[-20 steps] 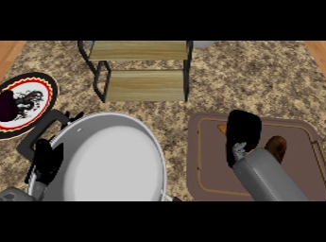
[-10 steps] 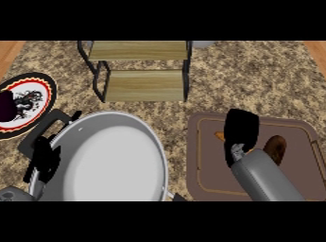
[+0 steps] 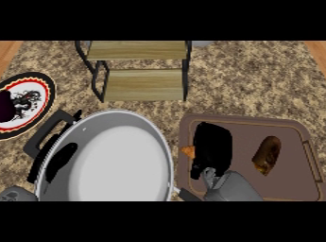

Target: Pick the croissant from the tray and place it in the tiered shelf

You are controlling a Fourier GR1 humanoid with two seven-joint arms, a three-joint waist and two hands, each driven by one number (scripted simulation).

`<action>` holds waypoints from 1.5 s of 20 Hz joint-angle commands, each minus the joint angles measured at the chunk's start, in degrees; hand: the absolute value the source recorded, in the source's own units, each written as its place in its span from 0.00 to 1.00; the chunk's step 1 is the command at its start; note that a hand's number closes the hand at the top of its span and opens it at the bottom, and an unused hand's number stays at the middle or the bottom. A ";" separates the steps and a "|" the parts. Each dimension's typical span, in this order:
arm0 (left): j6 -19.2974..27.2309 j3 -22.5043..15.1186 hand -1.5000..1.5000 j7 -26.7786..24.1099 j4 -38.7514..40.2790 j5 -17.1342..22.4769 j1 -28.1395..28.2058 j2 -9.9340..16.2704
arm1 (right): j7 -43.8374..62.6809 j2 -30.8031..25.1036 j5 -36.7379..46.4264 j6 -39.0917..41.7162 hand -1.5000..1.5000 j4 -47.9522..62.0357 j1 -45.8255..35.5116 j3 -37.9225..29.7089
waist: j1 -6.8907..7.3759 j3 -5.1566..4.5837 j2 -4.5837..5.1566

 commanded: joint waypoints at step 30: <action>-3.63 0.20 0.50 -2.05 1.64 -3.33 0.30 -3.92 | 4.28 2.09 4.10 -4.03 1.00 11.77 -48.21 -28.18 | 1.55 -0.22 0.97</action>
